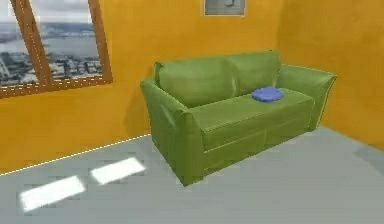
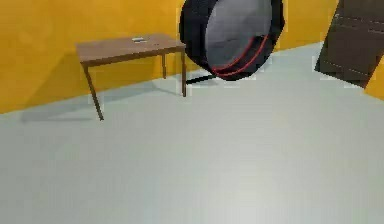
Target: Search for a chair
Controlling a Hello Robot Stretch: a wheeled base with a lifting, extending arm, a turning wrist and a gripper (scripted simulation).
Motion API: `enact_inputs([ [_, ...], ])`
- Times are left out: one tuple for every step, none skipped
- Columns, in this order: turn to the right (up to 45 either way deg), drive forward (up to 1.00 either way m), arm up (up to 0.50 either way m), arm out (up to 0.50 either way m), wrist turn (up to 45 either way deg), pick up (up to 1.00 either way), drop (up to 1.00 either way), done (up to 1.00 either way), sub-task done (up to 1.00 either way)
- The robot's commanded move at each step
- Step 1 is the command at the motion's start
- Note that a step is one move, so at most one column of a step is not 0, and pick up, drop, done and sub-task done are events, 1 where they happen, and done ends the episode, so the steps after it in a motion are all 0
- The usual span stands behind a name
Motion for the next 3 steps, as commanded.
enact_inputs([
  [45.0, 0.0, 0.0, 0.0, 0.0, 0.0, 0.0, 0.0, 0.0],
  [45.0, 0.0, 0.0, 0.0, 0.0, 0.0, 0.0, 0.0, 0.0],
  [27.0, 0.0, 0.0, 0.0, 0.0, 0.0, 0.0, 0.0, 0.0],
])
